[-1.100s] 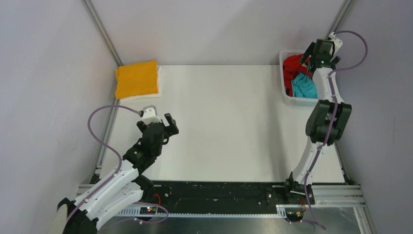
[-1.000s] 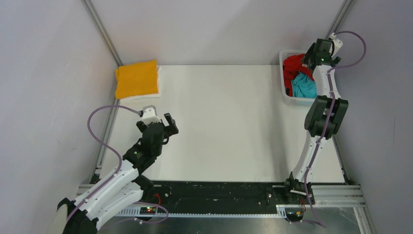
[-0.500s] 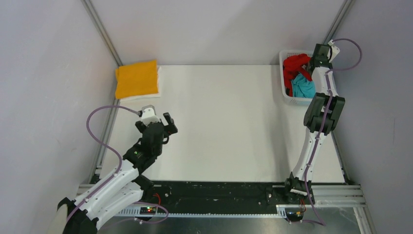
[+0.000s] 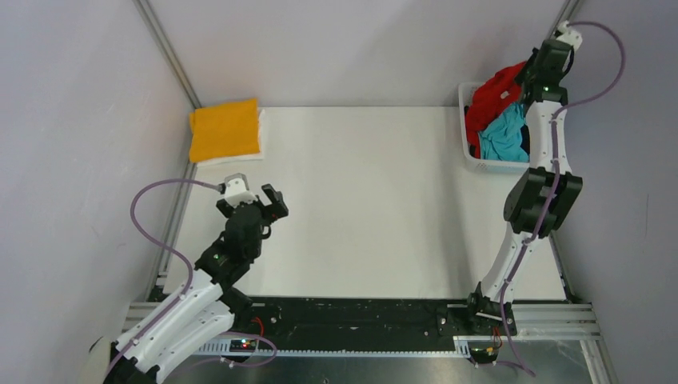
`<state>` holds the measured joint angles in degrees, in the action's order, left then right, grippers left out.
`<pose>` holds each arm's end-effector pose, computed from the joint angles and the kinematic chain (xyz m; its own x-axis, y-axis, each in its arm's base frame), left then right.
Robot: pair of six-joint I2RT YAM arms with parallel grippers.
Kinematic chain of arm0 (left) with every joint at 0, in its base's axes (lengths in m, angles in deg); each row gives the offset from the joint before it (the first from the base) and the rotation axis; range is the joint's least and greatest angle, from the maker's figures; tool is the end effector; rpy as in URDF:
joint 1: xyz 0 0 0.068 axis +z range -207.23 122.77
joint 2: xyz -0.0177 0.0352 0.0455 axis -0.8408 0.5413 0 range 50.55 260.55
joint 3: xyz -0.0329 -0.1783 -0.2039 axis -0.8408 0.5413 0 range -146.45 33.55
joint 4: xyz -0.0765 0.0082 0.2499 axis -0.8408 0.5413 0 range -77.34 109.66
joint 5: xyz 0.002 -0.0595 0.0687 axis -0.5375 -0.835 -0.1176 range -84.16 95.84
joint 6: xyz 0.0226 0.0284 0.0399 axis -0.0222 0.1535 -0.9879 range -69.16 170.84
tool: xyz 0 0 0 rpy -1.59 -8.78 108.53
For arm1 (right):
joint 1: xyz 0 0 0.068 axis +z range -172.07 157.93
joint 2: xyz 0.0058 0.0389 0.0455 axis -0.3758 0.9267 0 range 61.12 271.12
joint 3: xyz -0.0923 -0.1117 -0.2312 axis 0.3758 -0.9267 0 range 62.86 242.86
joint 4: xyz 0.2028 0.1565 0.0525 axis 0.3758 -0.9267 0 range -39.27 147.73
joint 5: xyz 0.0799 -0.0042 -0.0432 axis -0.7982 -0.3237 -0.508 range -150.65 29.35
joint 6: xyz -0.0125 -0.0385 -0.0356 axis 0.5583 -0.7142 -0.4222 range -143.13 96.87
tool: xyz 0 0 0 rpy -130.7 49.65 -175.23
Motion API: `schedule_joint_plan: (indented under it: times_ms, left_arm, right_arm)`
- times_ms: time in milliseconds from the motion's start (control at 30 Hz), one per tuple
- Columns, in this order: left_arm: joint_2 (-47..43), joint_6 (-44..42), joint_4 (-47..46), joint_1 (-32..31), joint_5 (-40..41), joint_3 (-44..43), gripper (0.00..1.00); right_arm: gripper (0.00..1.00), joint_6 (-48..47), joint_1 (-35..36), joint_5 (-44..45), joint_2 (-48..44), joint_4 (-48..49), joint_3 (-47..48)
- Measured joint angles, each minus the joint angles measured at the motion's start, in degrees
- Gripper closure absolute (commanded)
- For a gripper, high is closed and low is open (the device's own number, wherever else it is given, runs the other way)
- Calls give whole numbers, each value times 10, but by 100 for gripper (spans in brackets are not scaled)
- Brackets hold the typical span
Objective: Fold and stack the t-shirts
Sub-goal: Grab crumpled tshirt from bin with the right arm, then move the tshirt to the center of the board
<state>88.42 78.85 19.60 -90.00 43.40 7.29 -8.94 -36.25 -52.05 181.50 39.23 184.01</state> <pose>0.1467 -0.0687 0.2525 -0.2095 -0.3079 -0.9281 -0.1758 0.9455 -0.2740 0.4851 -0.1281 0.3712 -0.1930 0.2988 -0.9346 0.4410 0.8773 0.1894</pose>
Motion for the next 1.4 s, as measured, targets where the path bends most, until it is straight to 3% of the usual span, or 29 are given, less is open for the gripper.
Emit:
schedule_joint_plan:
  times_ms: [433,867,1167,1300,1400]
  left_arm:
    - [-109,11,7,0,-13,21,0]
    - [-129,61,75,0,-48,22,0]
    - [-165,81,125,0,-54,22,0]
    - [-174,90,146,0,-61,22,0]
    - [-174,102,167,0,-63,21,0]
  right_arm:
    - [100,-37,99,-129,-210,30,16]
    - [100,70,269,-300,-332,34,60]
    - [100,34,485,-227,-415,47,-13]
    - [100,25,496,-154,-449,71,-103]
    - [96,23,483,-78,-499,100,-265]
